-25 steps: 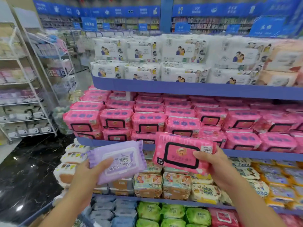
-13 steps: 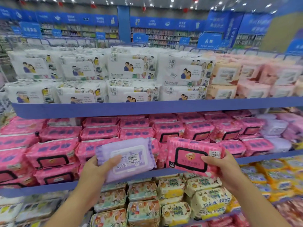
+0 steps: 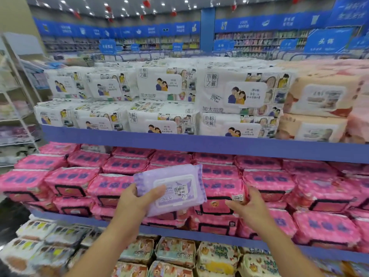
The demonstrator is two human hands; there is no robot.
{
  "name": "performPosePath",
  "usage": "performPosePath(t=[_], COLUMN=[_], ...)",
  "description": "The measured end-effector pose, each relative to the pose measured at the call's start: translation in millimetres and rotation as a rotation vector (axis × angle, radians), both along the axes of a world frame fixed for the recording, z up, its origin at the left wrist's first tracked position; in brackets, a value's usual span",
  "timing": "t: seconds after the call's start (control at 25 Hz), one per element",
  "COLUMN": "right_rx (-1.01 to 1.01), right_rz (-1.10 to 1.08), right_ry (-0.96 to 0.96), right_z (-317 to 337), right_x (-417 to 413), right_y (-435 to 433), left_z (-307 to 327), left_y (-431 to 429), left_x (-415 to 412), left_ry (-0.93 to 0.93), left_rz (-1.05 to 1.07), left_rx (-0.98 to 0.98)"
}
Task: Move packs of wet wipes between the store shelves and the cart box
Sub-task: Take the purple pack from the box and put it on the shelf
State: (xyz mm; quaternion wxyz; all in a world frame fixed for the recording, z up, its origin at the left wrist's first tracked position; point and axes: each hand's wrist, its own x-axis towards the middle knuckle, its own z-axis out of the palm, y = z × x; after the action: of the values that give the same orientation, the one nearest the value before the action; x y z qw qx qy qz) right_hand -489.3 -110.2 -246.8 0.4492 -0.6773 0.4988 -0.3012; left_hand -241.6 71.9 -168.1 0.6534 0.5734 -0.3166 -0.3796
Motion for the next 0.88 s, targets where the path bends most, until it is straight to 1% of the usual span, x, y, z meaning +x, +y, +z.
performPosePath(t=[0.08,0.16,0.24,0.36,0.52,0.6,0.68,0.88], right_rx=[-0.099,-0.115,-0.12,-0.083,0.077,0.161,0.18,0.103], right_rz=[0.05,0.05,0.051,0.016,-0.012,-0.017,-0.035,-0.136], right_ry=[0.116,0.153,0.138,0.032,-0.279,-0.376,-0.385,-0.386], right_z=[-10.6,-15.3,-14.4,-0.8,38.2,50.5,56.0,55.0], right_x=[-2.9,-9.1,-12.4,-28.7,-60.9,-78.9,-104.0,-188.0], right_y=[-2.0,0.2,4.9,6.4,16.7,26.4,37.0,51.6], left_z=[-4.3,-8.6,-14.1,-15.2,-9.7,-12.1,-17.5,-31.5], left_y=[-7.4,-15.1,-21.6,-32.0,-50.9,-63.3,-77.2,-106.1], left_x=[-11.6,-28.3,-43.9,-64.6,-94.1,-111.3,-135.0,-213.1], left_ry=[0.02,0.028,0.036,0.05,0.039,0.049,0.07,0.107], left_rz=[0.034,0.074,0.083,0.048,-0.099,-0.199,-0.315,-0.53], left_rx=[-0.018,-0.008,-0.009,0.008,0.029,0.036,0.046,0.112])
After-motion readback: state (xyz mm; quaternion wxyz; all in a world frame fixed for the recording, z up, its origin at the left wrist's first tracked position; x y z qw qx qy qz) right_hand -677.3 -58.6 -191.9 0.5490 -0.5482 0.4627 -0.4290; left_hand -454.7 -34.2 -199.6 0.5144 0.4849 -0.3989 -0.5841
